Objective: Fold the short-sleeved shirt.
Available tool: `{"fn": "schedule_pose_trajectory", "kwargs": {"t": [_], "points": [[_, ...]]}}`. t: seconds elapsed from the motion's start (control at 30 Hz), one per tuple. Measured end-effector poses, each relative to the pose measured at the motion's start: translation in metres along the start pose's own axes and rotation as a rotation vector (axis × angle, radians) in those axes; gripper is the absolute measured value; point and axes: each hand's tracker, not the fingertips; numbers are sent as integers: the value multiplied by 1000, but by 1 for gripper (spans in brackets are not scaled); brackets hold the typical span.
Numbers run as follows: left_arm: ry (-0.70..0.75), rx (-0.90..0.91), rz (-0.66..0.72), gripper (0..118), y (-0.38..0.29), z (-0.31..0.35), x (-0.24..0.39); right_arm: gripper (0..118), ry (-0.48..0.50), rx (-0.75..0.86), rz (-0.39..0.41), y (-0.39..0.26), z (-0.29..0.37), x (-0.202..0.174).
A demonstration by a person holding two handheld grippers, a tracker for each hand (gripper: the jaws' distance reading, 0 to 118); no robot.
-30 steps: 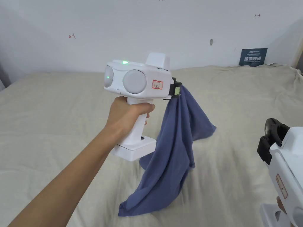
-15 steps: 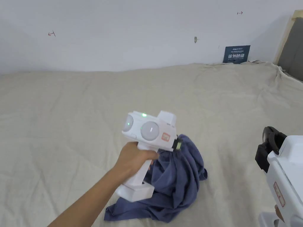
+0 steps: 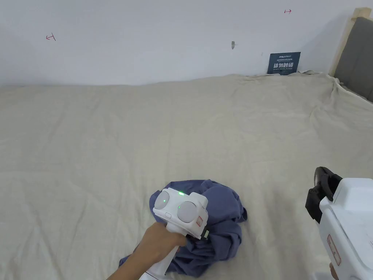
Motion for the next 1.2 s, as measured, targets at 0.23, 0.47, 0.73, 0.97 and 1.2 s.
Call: {"fn": "schedule_pose_trajectory", "kwargs": {"t": [0.23,0.47,0.73,0.97,1.2], "points": [[74,57,-2,71,0,21,1,1,-1,11,-7,5,4,-1],[64,210,57,114,-5,75,-10,1,11,38,-2,15,10,-4],[80,503,157,113,-25,159,-32,1,23,75,-3,26,17,-6],[304,826,205,109,-67,209,-52,1,30,90,-5,28,20,-8],[533,967,205,95,-115,222,-69,1,44,96,-9,28,23,-13]]}}
